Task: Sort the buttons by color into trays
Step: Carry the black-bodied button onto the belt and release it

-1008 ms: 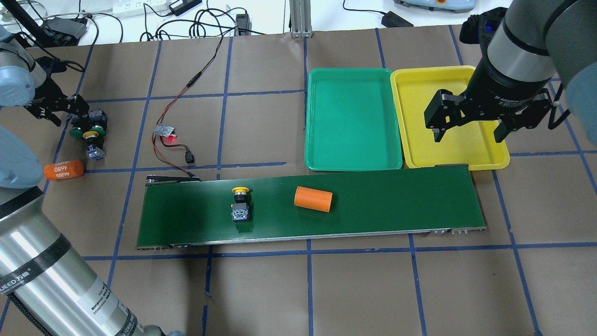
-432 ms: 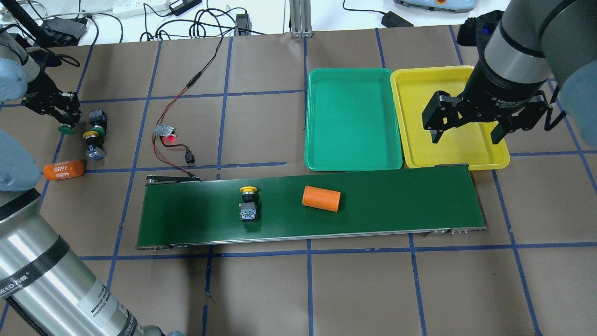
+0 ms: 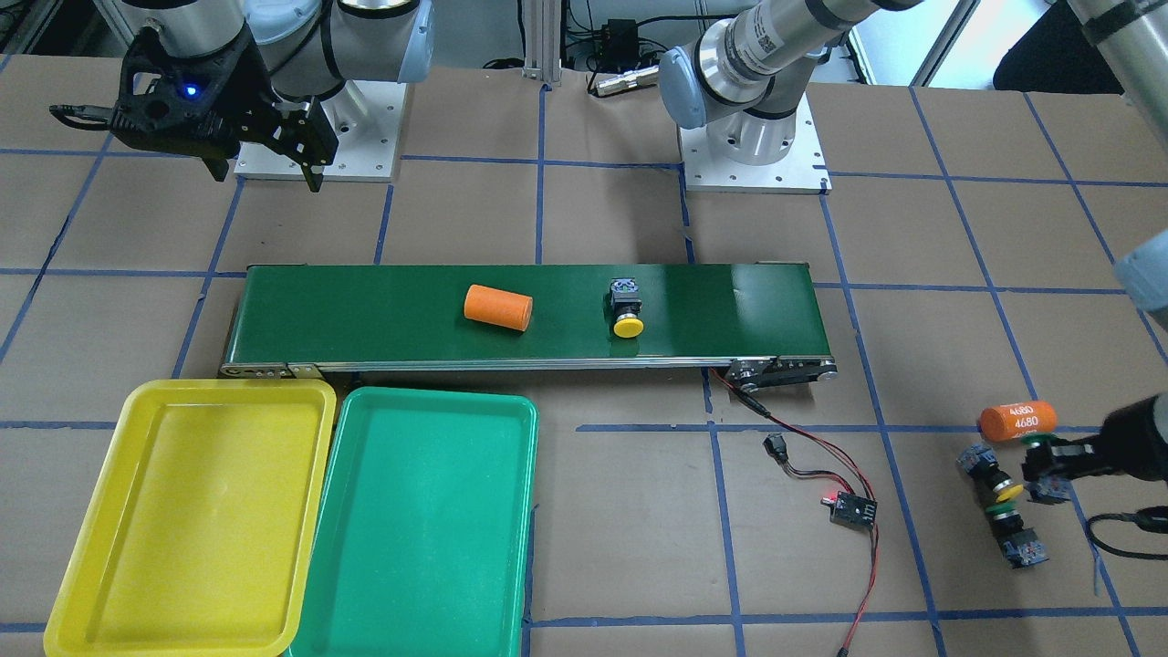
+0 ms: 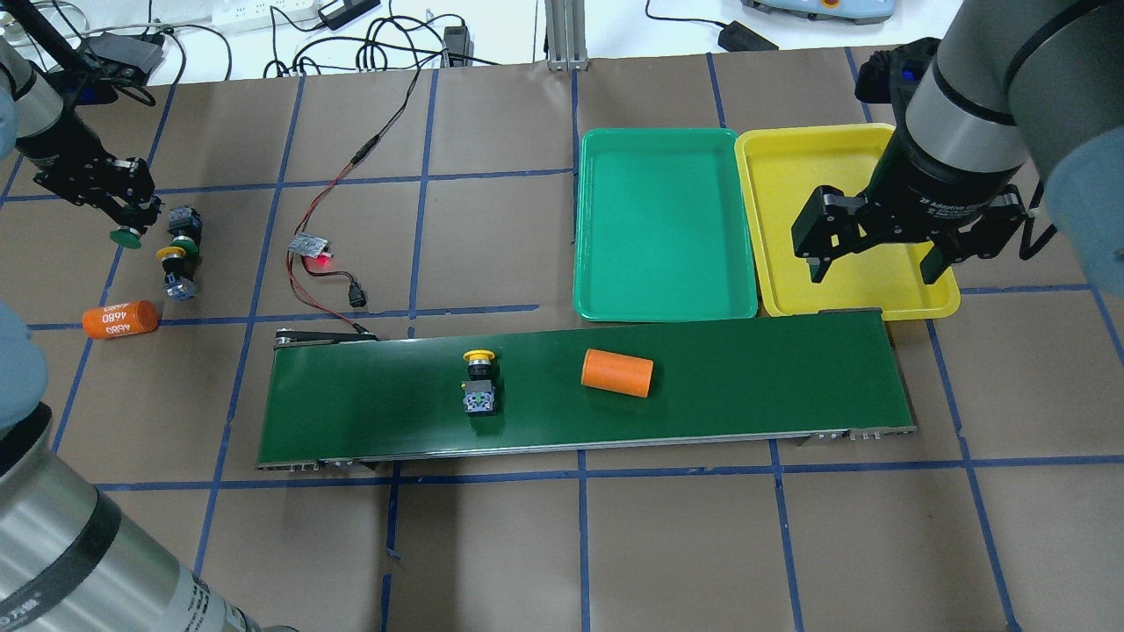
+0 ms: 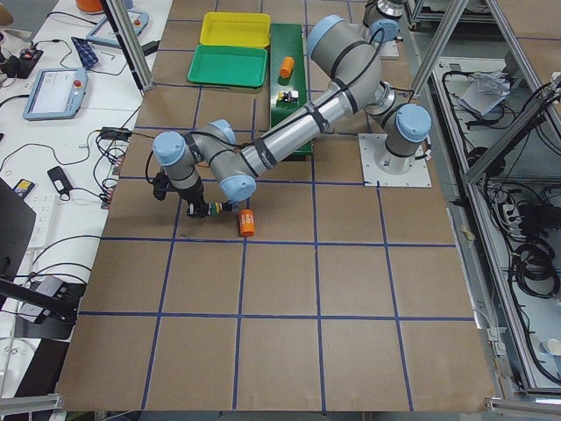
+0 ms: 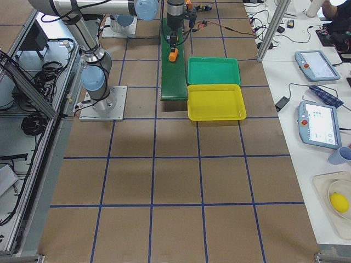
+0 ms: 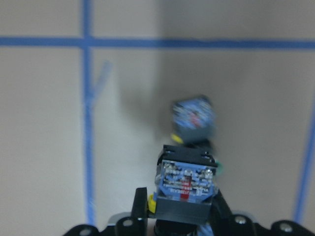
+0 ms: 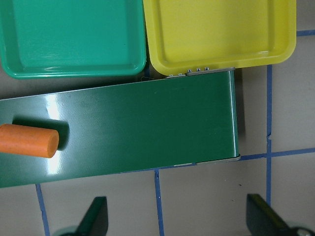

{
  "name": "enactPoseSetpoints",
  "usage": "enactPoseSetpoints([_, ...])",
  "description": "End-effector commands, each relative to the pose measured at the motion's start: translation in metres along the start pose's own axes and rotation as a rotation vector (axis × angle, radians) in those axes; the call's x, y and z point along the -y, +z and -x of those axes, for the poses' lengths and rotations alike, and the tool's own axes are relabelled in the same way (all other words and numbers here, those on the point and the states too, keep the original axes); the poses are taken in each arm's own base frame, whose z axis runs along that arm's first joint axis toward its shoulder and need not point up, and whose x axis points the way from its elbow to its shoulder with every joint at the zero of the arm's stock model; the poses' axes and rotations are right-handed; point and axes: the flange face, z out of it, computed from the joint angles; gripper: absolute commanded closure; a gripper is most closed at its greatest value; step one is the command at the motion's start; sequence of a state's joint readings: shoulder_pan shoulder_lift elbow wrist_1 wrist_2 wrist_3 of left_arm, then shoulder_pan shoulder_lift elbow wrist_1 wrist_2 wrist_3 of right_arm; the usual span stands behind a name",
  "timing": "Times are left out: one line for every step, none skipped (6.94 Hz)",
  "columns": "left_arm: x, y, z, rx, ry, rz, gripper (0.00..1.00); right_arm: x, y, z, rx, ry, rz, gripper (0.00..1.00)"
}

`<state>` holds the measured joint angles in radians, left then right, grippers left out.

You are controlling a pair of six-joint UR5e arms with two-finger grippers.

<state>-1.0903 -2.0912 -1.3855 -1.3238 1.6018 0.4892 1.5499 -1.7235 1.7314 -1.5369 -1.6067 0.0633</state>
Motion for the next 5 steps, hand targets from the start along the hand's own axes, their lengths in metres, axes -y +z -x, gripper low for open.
enactPoseSetpoints([-0.071, -0.007, -0.113, -0.021, -0.092, 0.041, 1.00, 0.005, 0.022, 0.002, -0.002, -0.004, 0.035, 0.00])
enactPoseSetpoints([-0.096, -0.001, -0.159, -0.053, -0.173, 0.050, 1.00, 0.008, 0.025, 0.003, 0.000, -0.001, 0.024, 0.00])
enactPoseSetpoints([-0.120, -0.005, -0.209, -0.043, -0.151, 0.053, 1.00, 0.009, 0.026, 0.003, 0.005, -0.001, 0.026, 0.00])
enactPoseSetpoints([-0.142, -0.006, -0.249, -0.020, -0.158, 0.057, 1.00, 0.008, 0.028, 0.006, 0.017, 0.054, 0.030, 0.00])
enactPoseSetpoints([-0.162, 0.007, -0.259, -0.021, -0.161, 0.084, 1.00, 0.011, 0.033, 0.012, 0.052, 0.090, 0.015, 0.00])
